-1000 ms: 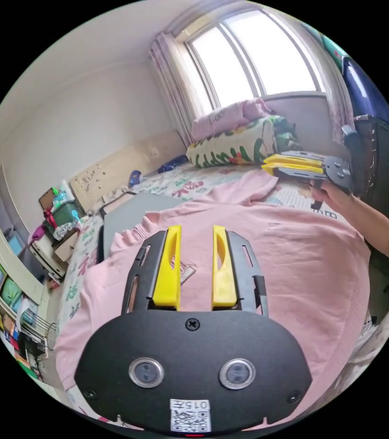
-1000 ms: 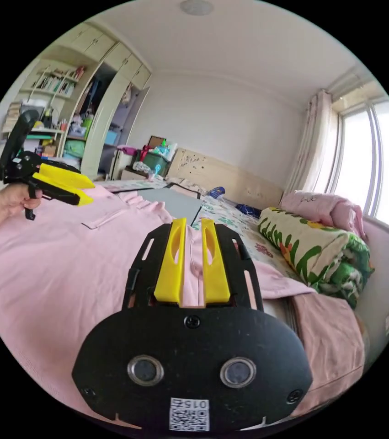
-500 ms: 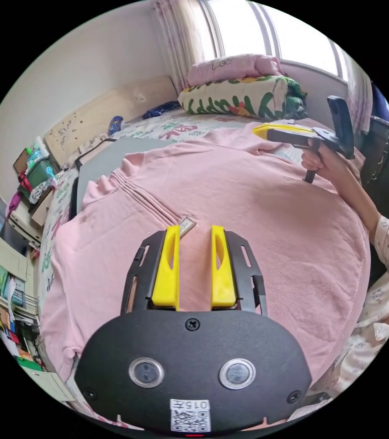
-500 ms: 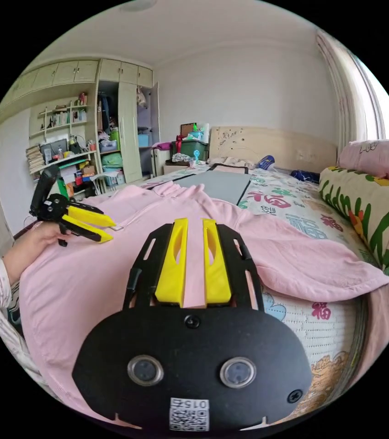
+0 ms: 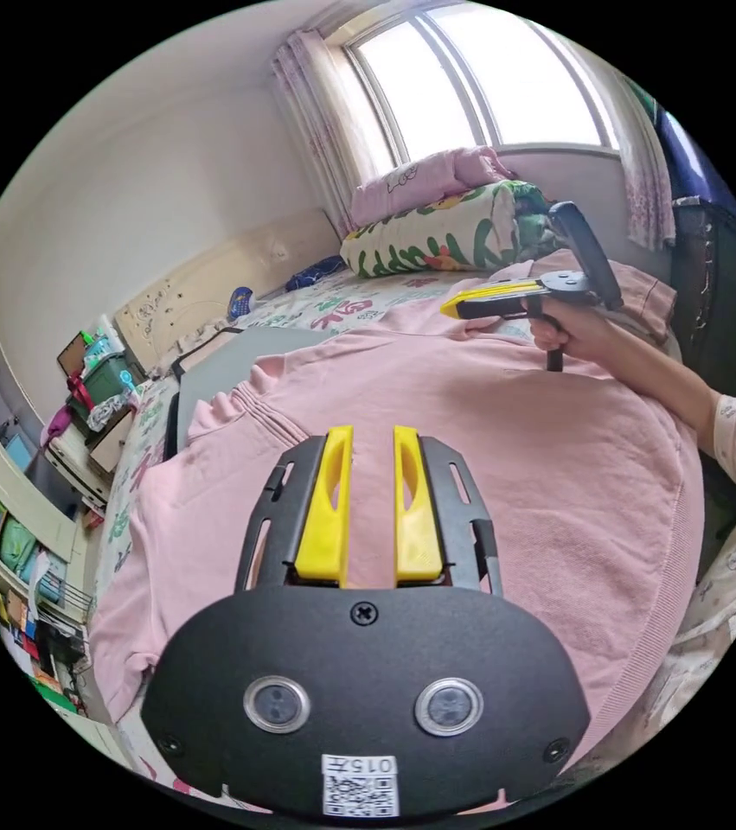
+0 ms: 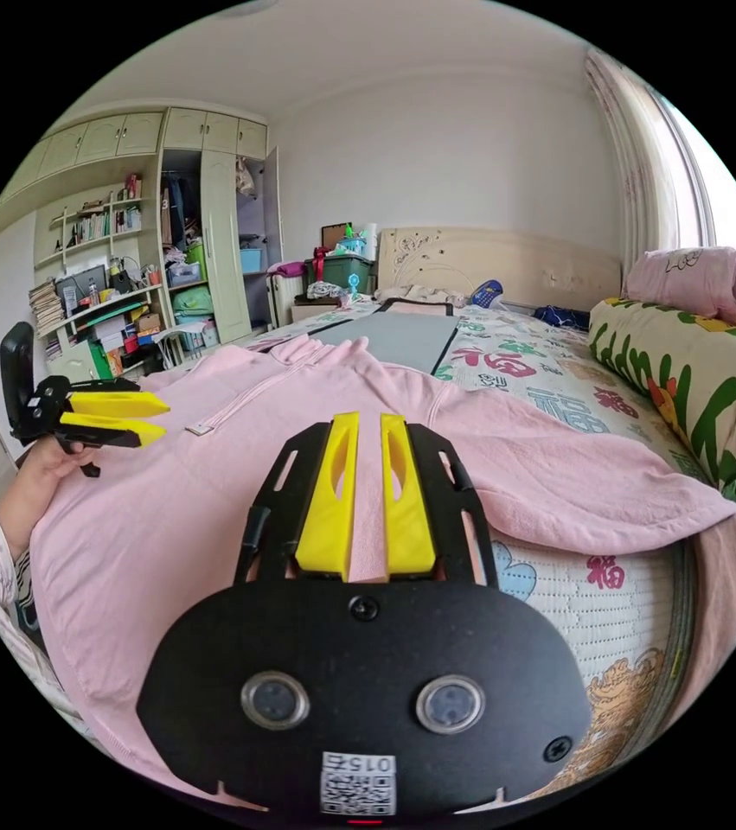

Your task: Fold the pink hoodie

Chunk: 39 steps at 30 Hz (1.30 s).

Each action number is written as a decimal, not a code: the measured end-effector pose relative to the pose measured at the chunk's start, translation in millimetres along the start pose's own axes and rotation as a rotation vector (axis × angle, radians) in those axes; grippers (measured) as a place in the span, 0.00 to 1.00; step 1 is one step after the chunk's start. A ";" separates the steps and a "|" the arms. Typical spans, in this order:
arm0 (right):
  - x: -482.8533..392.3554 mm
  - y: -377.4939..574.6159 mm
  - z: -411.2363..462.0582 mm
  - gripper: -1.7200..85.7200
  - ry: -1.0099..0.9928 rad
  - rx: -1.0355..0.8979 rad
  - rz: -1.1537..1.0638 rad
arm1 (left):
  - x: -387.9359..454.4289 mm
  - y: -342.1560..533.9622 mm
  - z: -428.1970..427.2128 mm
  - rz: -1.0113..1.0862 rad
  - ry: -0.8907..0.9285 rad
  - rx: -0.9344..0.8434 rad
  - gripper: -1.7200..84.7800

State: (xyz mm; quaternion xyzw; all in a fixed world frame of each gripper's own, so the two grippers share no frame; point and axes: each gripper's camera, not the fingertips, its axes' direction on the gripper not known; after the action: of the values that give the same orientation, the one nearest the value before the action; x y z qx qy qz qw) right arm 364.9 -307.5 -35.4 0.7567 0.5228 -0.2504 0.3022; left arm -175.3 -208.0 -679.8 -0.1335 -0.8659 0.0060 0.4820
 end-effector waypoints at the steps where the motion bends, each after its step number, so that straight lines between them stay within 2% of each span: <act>1: -2.8 -4.0 -5.3 0.08 0.001 -0.002 0.002 | -2.5 -1.8 1.0 0.005 0.058 0.001 0.10; 5: -11.9 -18.7 -24.2 0.07 0.006 -0.005 0.011 | -10.9 -11.0 16.3 0.014 0.226 -0.088 0.11; 13: -24.0 -48.2 -58.6 0.07 -0.005 -0.012 0.032 | -22.0 -31.3 37.9 0.023 0.310 -0.265 0.11; 30: -18.3 -125.9 -136.7 0.09 -0.042 0.008 0.128 | -21.0 -43.5 20.7 0.092 0.329 -0.249 0.07; 37: 33.9 -156.5 -178.1 0.10 -0.089 0.084 0.347 | -26.1 -45.5 16.6 0.079 0.329 -0.247 0.08; 39: 47.2 -164.6 -187.6 0.10 -0.096 0.094 0.402 | -29.0 -45.3 9.2 0.097 0.399 -0.209 0.10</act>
State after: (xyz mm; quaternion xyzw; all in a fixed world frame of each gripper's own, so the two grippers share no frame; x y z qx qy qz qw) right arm 237.1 -97.8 29.4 0.8462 0.3343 -0.2448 0.3350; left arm -178.8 -257.5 -702.6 -0.2228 -0.7419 -0.0870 0.6264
